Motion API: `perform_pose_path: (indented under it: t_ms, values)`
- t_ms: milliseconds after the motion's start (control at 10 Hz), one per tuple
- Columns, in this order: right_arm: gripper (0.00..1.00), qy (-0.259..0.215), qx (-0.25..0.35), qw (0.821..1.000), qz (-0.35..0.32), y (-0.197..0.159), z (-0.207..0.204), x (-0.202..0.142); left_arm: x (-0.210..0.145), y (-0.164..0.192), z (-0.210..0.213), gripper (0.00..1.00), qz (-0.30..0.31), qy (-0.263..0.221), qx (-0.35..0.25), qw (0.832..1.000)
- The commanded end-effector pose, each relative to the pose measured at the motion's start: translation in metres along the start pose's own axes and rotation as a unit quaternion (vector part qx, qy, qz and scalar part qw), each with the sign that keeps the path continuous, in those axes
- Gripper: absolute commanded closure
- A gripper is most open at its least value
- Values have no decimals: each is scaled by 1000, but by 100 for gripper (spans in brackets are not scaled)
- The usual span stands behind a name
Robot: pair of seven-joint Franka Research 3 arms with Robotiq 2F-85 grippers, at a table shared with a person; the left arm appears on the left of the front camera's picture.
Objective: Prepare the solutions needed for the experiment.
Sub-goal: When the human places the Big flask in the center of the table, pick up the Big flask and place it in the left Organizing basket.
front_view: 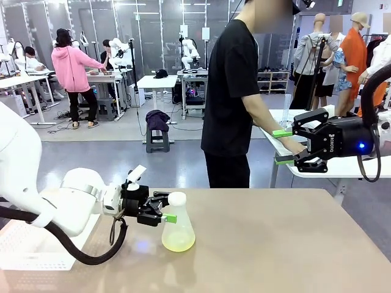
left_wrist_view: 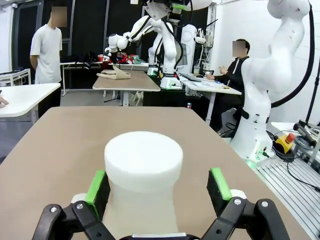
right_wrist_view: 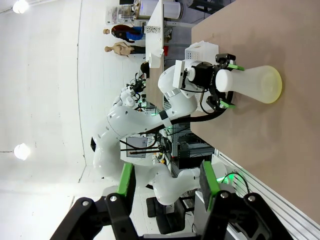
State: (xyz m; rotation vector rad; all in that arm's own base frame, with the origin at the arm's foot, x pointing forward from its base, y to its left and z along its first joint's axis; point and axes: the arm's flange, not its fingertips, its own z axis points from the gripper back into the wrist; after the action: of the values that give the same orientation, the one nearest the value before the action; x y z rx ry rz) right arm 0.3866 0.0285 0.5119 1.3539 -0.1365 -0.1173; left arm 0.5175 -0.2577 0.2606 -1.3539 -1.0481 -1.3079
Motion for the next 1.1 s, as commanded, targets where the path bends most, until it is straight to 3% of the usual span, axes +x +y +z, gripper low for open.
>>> perform_pose_path:
  t_ms: [0, 400, 500, 600, 700, 800, 900, 1000]
  values:
    - [34, 2, 4, 1000, 2, 0, 1, 0, -1, 13, -15, 0, 13, -18, 3, 1000]
    - [34, 2, 4, 1000, 2, 0, 1, 0, -4, 21, -26, 0, 1, -18, -1, 1000]
    - [34, 2, 4, 1000, 2, 0, 1, 0, -4, 21, -25, 15, -5, -12, -3, 1000]
    - [34, 2, 4, 1000, 2, 0, 1, 0, -5, 20, -24, 20, 7, -7, 2, 1000]
    - [34, 2, 4, 1000, 2, 0, 1, 0, -4, 20, -24, 34, 9, -7, 10, 1000]
    - [34, 2, 4, 1000, 2, 0, 1, 0, -4, 19, -22, 39, 5, -3, 15, 1000]
    - [34, 2, 4, 1000, 2, 0, 1, 0, -4, 18, -20, 54, 3, -1, 14, 1000]
    - [34, 2, 4, 1000, 2, 0, 1, 0, -4, 17, -19, 59, 5, -2, 19, 1000]
